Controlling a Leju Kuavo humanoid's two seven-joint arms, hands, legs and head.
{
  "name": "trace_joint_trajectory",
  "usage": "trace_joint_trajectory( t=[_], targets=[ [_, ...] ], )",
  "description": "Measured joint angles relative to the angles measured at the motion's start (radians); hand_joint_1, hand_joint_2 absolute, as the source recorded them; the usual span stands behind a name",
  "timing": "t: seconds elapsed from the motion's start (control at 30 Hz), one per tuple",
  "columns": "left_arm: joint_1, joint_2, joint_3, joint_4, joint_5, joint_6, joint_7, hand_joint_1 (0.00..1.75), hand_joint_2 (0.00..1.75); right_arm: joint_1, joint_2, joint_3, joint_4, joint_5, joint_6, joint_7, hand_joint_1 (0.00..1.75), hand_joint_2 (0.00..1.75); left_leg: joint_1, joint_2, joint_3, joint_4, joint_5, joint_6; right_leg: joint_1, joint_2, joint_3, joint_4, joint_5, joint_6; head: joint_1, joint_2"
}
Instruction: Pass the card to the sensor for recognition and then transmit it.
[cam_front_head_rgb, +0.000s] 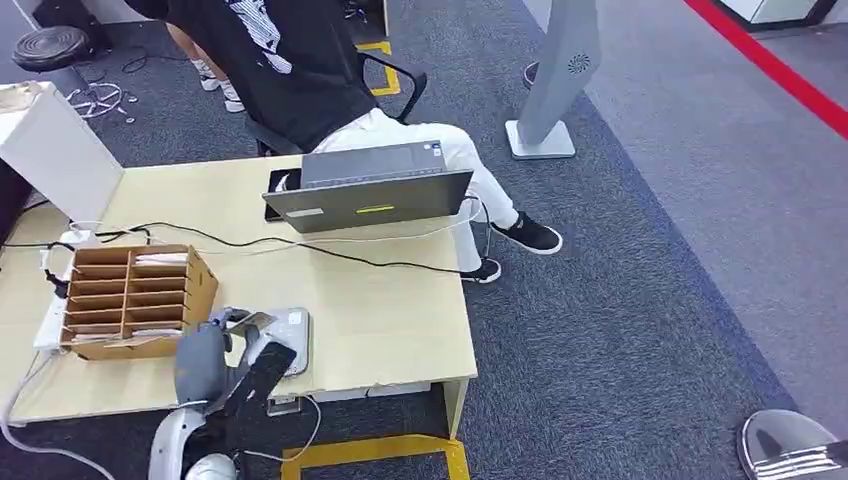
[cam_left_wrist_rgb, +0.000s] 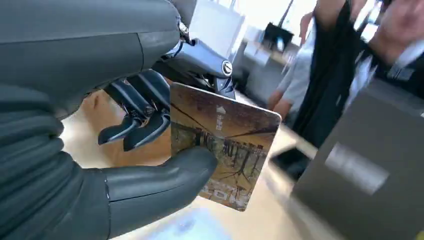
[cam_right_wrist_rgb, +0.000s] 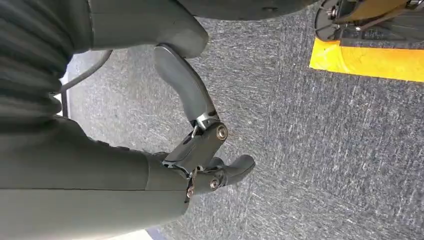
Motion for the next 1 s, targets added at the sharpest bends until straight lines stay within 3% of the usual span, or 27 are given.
trace_joint_trajectory(
  t=[0.13,0.2,0.4,0.7,1.0],
  targets=[
    [-0.003,0.067,0.010,-0.169,-0.008,0.033,0.010,1.75,1.75,0.001,0.000,0.000,0.002,-0.008,0.000,0.008,0.00,1.75,0.000,0.000,-0.001,0.000,0.000,0.000,0.000,0.000,-0.001,0.000,0.000,0.000,0.000,0.000],
    [-0.012,0.094,0.035,-0.208,-0.017,0.044,0.025,1.75,1.75,0.001,0.000,0.000,0.003,-0.009,0.000,0.011,0.00,1.75,0.000,0.000,-0.001,0.000,0.000,0.000,0.000,0.000,-0.001,0.000,0.000,0.000,0.000,0.000],
    [-0.067,0.171,0.134,-0.229,-0.042,0.044,0.055,1.75,1.75,0.000,0.000,0.000,0.005,0.009,0.001,0.019,0.00,1.75,0.000,0.000,-0.001,0.000,0.001,-0.001,0.000,0.000,-0.002,0.001,0.001,-0.001,0.000,0.000],
    [-0.228,0.257,0.248,-0.024,-0.134,0.047,0.108,1.75,1.75,-0.003,-0.003,0.000,0.004,0.049,0.000,0.023,0.00,1.75,0.000,0.000,-0.001,0.000,0.003,-0.003,0.000,0.000,-0.002,0.001,0.003,-0.003,0.000,0.000],
    [-0.355,0.276,0.277,0.198,-0.177,0.080,0.143,1.75,1.75,-0.004,-0.006,0.000,0.003,0.071,-0.006,0.022,0.00,1.75,0.000,0.000,-0.001,0.000,0.003,-0.003,0.000,0.000,-0.003,0.001,0.003,-0.002,0.000,0.000]
  ],
)
